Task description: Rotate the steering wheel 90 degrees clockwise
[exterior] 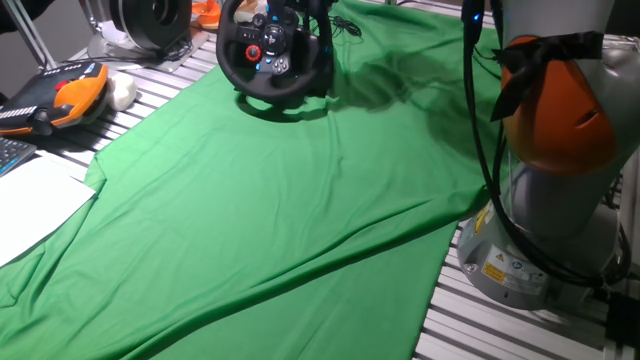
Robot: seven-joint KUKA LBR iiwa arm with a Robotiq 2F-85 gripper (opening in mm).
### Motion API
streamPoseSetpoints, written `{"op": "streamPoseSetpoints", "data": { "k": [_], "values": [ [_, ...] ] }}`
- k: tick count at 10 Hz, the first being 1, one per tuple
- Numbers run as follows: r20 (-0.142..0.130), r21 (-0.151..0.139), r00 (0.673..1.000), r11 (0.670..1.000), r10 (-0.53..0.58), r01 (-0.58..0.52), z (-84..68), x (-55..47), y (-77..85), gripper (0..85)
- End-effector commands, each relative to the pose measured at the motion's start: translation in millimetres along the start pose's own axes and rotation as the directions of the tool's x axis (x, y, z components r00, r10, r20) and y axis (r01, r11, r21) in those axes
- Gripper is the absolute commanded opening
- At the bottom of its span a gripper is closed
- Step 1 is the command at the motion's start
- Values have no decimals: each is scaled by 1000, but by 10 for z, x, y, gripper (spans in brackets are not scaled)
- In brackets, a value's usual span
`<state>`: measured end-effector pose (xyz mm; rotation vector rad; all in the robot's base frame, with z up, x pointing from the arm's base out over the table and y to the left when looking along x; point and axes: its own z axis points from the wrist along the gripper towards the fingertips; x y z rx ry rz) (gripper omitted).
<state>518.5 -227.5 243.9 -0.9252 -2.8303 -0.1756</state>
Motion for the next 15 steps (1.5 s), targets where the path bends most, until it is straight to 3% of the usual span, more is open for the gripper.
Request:
{"op": "streamPoseSetpoints", "data": {
  "k": [1, 4, 6, 9, 10, 12, 15],
  "values": [
    [-15, 31, 984, 983, -178, 178, -5, 4, 2, 0],
    [-16, 40, 962, 961, -274, 274, -6, 25, 17, 0],
    [-6, 69, 947, 944, -322, 322, 0, 28, 25, 0],
    [2, 49, 947, 946, -321, 320, 15, 30, 37, 0],
    [9, 64, 945, 944, -326, 325, 18, 22, 26, 0],
    [-3, 60, 944, 942, -331, 330, 30, -6, -7, 0],
    [4, 68, 942, 940, -334, 333, 41, -20, -20, 0]
  ]
}}
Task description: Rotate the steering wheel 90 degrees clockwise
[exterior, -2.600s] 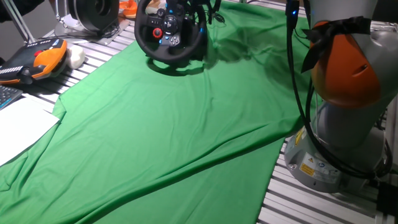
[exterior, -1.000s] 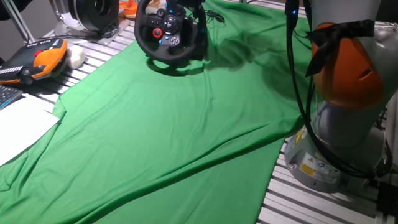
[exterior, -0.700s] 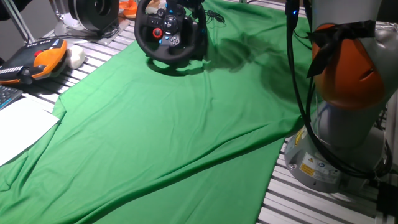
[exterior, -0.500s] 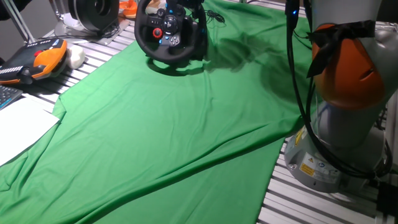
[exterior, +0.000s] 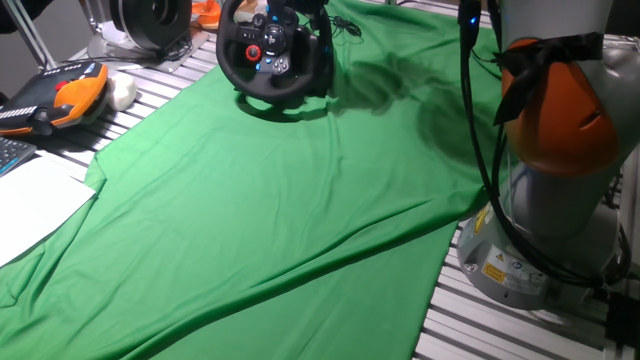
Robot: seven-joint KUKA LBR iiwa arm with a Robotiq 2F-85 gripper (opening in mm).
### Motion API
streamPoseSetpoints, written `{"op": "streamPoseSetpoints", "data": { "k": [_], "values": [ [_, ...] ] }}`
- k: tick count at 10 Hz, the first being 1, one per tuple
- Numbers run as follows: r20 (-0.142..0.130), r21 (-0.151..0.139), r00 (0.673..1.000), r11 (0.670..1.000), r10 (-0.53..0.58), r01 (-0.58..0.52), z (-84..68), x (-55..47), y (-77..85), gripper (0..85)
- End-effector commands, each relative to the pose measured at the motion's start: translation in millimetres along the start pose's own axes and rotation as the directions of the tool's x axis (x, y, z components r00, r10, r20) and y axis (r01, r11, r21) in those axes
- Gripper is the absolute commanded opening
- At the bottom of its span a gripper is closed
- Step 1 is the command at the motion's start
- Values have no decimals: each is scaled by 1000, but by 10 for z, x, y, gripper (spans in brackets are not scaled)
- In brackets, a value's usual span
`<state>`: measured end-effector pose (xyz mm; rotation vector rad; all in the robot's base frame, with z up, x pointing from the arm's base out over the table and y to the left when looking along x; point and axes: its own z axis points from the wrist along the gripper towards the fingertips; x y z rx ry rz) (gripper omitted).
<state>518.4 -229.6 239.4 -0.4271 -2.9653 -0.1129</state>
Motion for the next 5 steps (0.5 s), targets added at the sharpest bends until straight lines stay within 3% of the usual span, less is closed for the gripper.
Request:
{"op": "streamPoseSetpoints", "data": {
  "k": [1, 5],
  "values": [
    [-3, -3, 1000, 1000, -1, 1, 3, 0, 3, 0],
    [7, 0, 1000, 1000, -8, 8, 4, -5, 15, 0]
  ]
}}
